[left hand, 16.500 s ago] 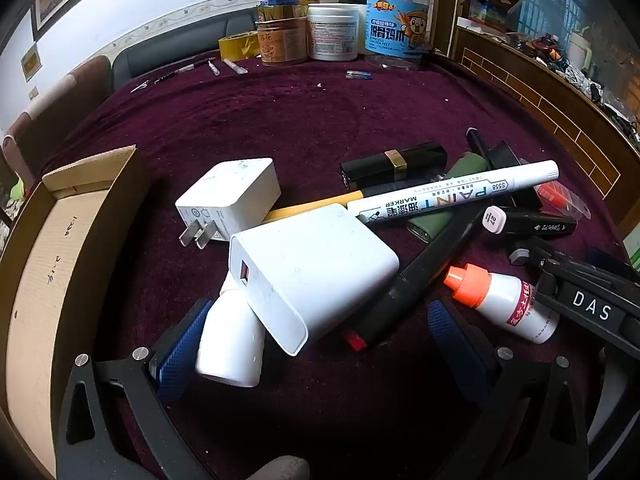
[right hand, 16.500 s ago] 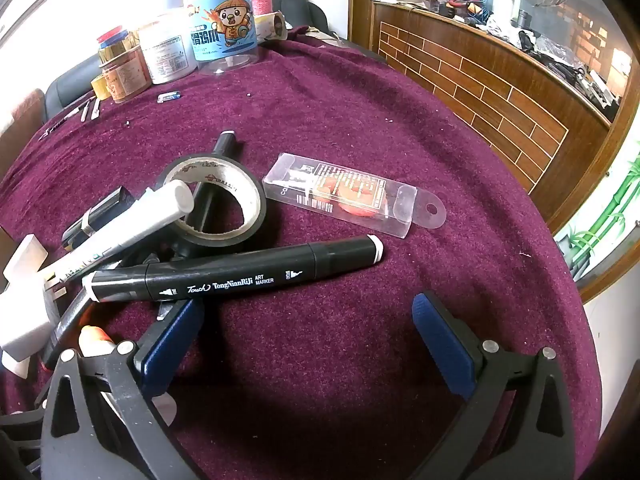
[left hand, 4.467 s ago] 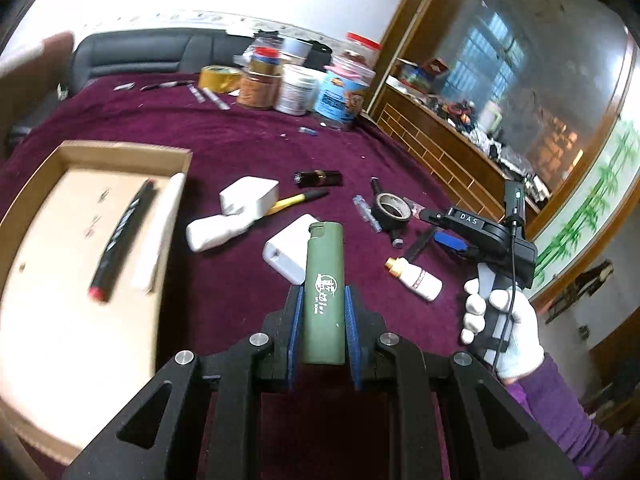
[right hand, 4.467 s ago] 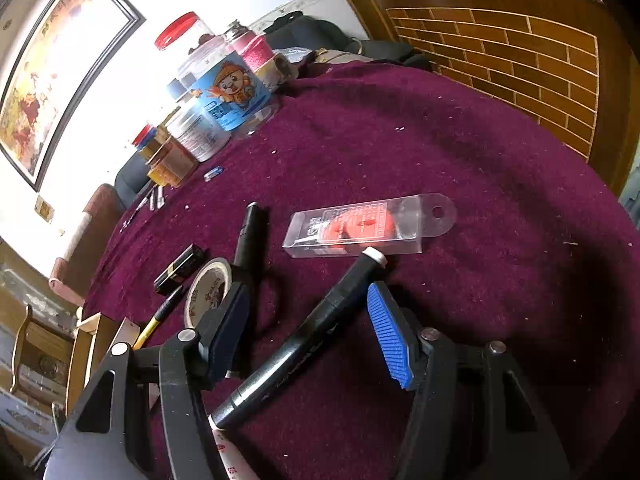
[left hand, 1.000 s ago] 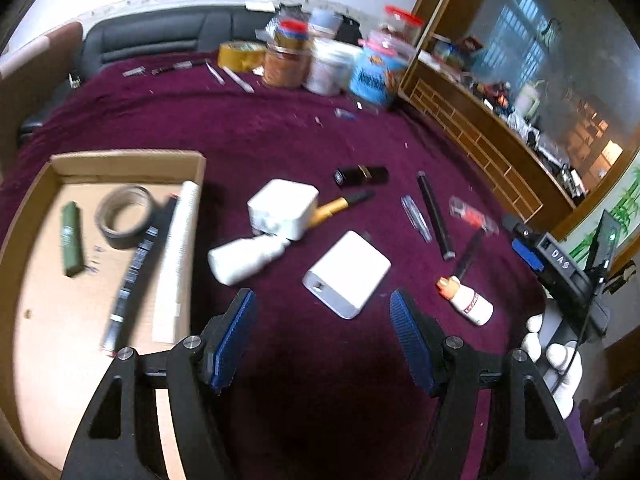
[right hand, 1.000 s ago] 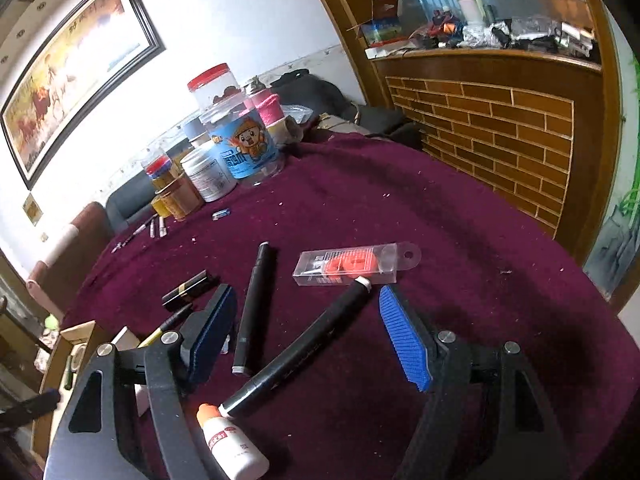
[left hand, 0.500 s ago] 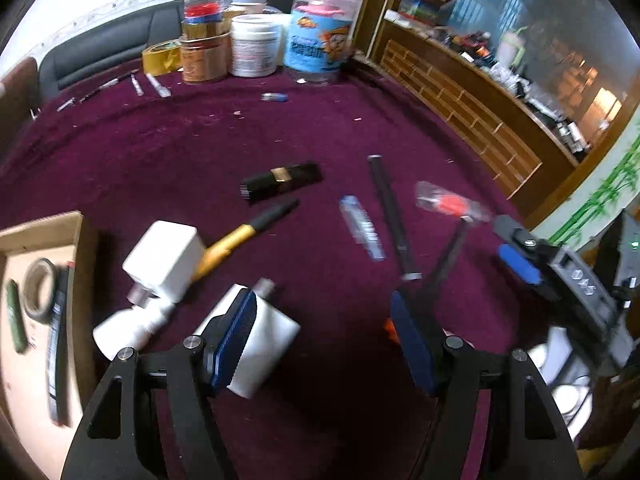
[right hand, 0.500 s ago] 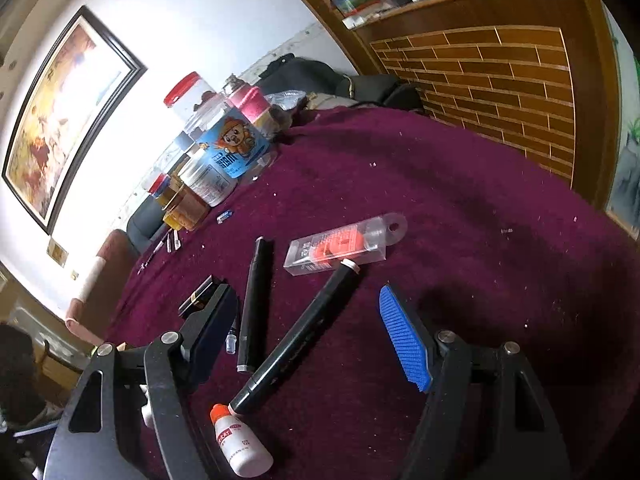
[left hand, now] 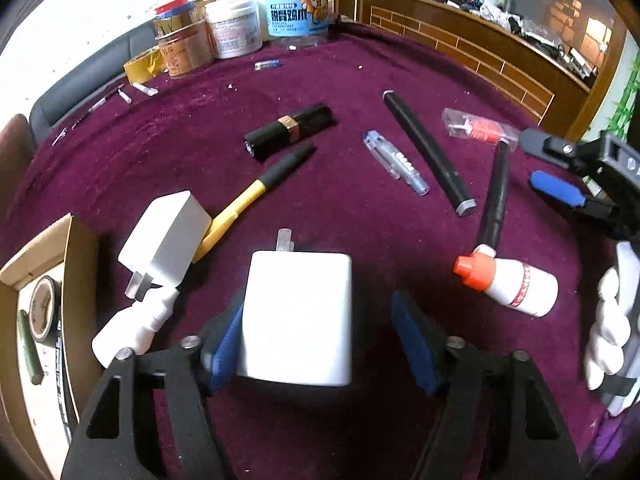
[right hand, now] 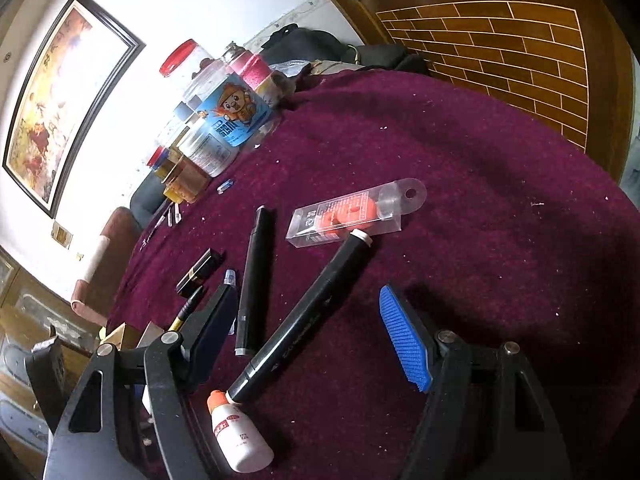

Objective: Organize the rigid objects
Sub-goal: 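Move the left tool to the white charger while the right tool approaches the glue bottle, then grasp the white charger with the left tool while the right tool grasps the orange-capped glue bottle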

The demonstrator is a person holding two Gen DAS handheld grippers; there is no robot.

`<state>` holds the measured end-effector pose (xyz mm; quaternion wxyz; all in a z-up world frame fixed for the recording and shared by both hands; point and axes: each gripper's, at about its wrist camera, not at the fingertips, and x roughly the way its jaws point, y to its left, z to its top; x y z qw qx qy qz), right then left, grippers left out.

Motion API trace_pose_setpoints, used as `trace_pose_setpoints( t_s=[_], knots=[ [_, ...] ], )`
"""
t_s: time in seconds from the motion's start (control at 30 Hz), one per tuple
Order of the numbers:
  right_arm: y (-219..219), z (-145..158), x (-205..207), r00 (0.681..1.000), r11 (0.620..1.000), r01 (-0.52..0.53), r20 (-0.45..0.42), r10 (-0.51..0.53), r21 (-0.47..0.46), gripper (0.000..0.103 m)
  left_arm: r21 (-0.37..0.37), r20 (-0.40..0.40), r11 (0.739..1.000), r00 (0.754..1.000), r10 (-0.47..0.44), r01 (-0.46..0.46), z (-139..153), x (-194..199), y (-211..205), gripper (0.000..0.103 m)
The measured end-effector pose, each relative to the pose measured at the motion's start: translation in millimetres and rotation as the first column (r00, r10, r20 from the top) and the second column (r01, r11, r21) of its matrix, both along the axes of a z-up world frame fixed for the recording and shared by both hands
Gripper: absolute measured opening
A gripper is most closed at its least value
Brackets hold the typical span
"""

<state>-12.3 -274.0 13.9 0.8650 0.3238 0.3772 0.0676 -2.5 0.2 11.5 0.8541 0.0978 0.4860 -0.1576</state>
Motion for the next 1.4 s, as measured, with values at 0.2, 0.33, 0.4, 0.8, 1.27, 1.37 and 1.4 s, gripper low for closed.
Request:
trace_pose_setpoints(
  t_s=[0.2,0.33,0.4,0.8,1.27,1.37,1.4],
  knots=[
    [3.1,-1.3,3.0,1.0,1.0,-0.004,-0.015,0.003,-0.026,0.074,-0.14,-0.025,0.989,0.999,0.048,-0.052,6.9,-12.5,21.0,0.04],
    [3.0,-2.2,3.5,1.0,0.999,0.006,-0.017,-0.006,-0.032,0.074,-0.227,-0.014,0.972,0.999,0.051,-0.052,22.5,-31.3,33.1,0.04],
    [3.9,-1.9,3.7,1.0,0.999,0.006,-0.017,-0.006,-0.038,0.074,-0.273,0.019,0.961,0.998,0.061,-0.054,37.5,-49.5,42.9,0.04],
    [34.4,7.9,3.8,0.979,0.971,-0.198,-0.071,0.19,-0.137,0.069,-0.379,0.142,0.917,0.971,0.191,-0.125,89.6,-117.5,119.3,0.04],
    [132.2,15.8,-27.8,0.868,0.692,-0.484,-0.196,0.456,-0.535,0.028,-0.412,0.109,0.86,0.921,0.375,-0.301,71.0,-144.6,206.1,0.04],
    [135.8,13.3,-27.0,0.869,0.677,-0.485,-0.221,0.442,-0.554,0.025,-0.423,0.088,0.837,0.904,0.419,-0.347,66.0,-146.8,225.2,0.04],
    [135.4,12.5,-25.4,0.873,0.676,-0.479,-0.223,0.433,-0.561,0.025,-0.425,0.087,0.832,0.899,0.429,-0.356,65.3,-148.9,230.0,0.04]
  ],
)
